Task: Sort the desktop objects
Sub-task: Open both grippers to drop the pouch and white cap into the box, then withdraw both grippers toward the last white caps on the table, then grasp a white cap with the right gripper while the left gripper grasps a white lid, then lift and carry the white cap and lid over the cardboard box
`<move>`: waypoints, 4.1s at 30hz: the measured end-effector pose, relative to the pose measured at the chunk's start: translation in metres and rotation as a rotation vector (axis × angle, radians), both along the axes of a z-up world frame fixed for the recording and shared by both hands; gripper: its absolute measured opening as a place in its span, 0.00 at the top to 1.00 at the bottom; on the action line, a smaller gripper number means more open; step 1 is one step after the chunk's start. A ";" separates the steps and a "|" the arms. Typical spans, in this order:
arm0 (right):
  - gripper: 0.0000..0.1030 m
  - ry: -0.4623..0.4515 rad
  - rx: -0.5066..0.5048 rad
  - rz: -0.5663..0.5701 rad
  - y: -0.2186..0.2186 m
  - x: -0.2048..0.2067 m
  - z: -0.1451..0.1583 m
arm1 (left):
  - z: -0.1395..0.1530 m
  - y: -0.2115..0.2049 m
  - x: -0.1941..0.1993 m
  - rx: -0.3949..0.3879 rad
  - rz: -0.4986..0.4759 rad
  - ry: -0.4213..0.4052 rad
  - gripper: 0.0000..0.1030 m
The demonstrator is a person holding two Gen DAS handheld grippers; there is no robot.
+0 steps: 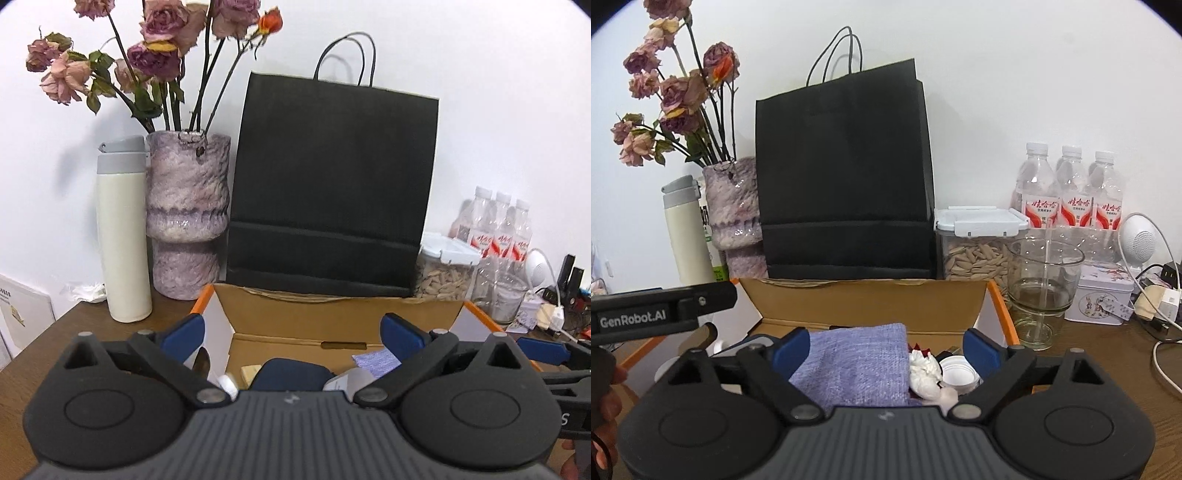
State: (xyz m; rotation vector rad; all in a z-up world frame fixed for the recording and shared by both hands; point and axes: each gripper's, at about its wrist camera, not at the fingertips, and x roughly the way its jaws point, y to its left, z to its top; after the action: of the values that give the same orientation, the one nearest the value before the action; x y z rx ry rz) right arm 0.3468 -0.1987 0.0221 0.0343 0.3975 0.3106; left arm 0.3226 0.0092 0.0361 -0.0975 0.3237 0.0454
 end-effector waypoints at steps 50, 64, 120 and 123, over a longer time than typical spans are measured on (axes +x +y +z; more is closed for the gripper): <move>0.73 0.240 -0.124 0.020 0.022 -0.079 -0.053 | -0.050 0.025 -0.102 0.055 0.035 0.222 0.00; 0.73 0.194 -0.071 0.025 -0.009 -0.087 -0.039 | -0.054 -0.008 -0.091 0.005 -0.033 0.258 0.00; 0.73 -0.051 -0.041 0.062 -0.030 -0.127 0.012 | 0.009 -0.042 -0.120 0.007 -0.145 0.034 0.71; 0.73 -0.072 -0.022 0.064 -0.020 -0.121 0.020 | 0.019 -0.034 -0.113 -0.022 -0.128 0.005 0.71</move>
State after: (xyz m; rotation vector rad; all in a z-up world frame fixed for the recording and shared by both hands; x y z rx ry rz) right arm 0.2255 -0.2189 0.0425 -0.0108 0.3309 0.3692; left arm 0.2097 -0.0244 0.0553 -0.0981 0.3345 -0.0844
